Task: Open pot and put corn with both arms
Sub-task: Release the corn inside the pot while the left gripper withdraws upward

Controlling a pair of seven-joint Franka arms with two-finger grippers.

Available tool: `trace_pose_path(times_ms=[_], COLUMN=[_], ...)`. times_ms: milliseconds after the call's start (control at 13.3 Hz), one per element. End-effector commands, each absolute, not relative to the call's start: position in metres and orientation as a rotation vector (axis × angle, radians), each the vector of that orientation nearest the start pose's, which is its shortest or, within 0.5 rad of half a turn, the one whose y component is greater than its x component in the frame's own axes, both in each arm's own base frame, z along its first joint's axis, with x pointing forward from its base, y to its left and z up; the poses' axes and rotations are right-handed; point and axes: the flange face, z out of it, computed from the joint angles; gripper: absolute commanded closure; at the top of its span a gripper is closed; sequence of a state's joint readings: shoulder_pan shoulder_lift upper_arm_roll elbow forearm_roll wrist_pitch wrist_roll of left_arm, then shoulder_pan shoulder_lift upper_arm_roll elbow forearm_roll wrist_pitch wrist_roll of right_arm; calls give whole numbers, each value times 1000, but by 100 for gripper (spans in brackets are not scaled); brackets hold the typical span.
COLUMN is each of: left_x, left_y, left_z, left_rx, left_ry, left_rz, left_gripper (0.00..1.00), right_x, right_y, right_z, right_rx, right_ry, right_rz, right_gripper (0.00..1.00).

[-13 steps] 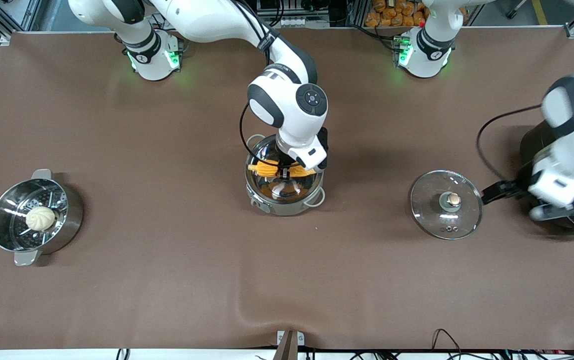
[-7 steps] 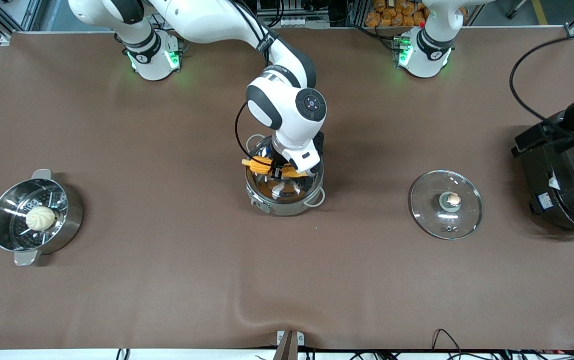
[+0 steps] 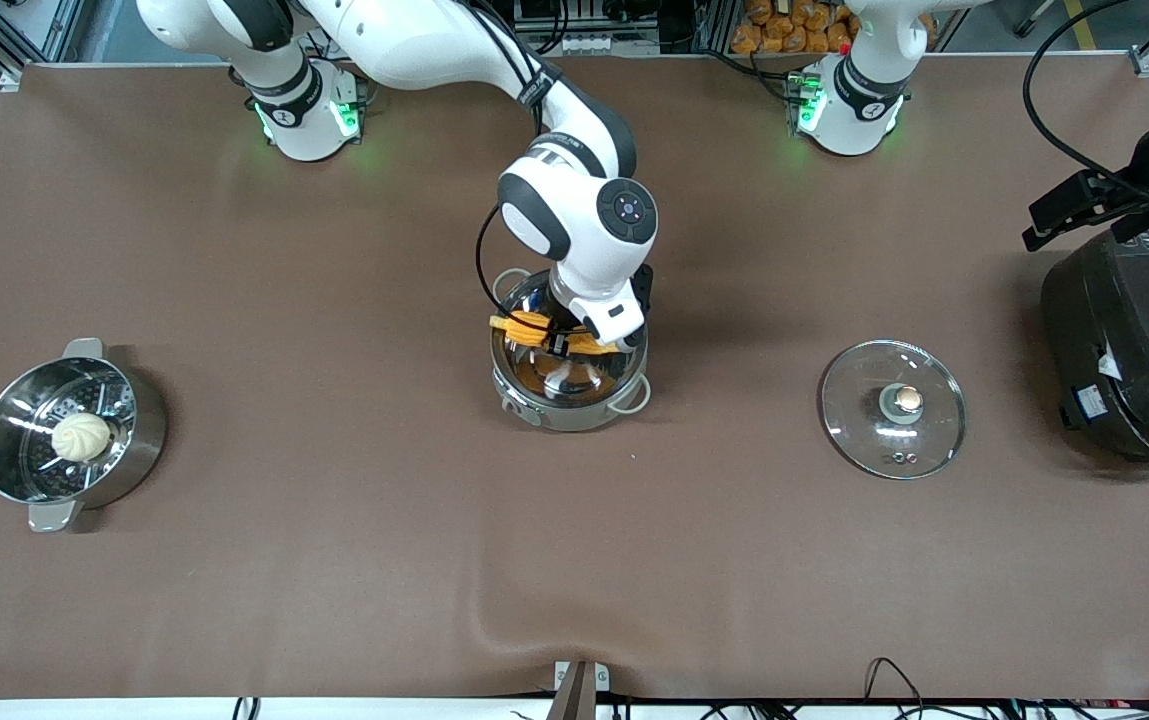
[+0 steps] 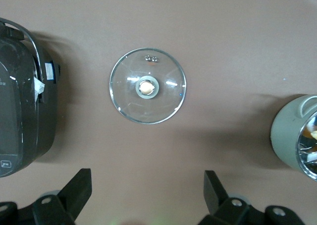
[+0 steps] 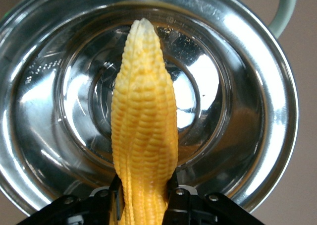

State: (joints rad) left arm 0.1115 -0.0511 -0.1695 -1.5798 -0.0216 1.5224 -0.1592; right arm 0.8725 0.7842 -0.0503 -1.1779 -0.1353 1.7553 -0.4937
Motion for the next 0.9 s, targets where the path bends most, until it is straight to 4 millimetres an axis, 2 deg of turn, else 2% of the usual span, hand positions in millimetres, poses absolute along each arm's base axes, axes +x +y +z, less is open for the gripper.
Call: trace_pose_path(times_ms=[0,75,151,452,603,829], left_x=[524,525,526,527,527,527], left_y=[-58,-58,-58,-50,-49,-47], left_z=[640,640,639,639,641,637], left_rx=[-3057,-3056,-3056,-3058,-3059,-3056], left_ry=[-98,-102,-105,-109,-102,-102], left_rz=[34,36,36,35,31,45], left_gripper=[0,0,0,0,0,0], right_x=[501,500,501,501,506,540], right_y=[543,544,543,542,533,464], right_z=[308,308,310,339,372,422], right_rx=[-2597,-2603,-2609,-2609,-2604,-2657], right_ry=[-2072,-2068,-2060,-2039,-1962,-1749], right_rz=[263,262,259,208,159,130], right_gripper=[100,56,1,0,0,0])
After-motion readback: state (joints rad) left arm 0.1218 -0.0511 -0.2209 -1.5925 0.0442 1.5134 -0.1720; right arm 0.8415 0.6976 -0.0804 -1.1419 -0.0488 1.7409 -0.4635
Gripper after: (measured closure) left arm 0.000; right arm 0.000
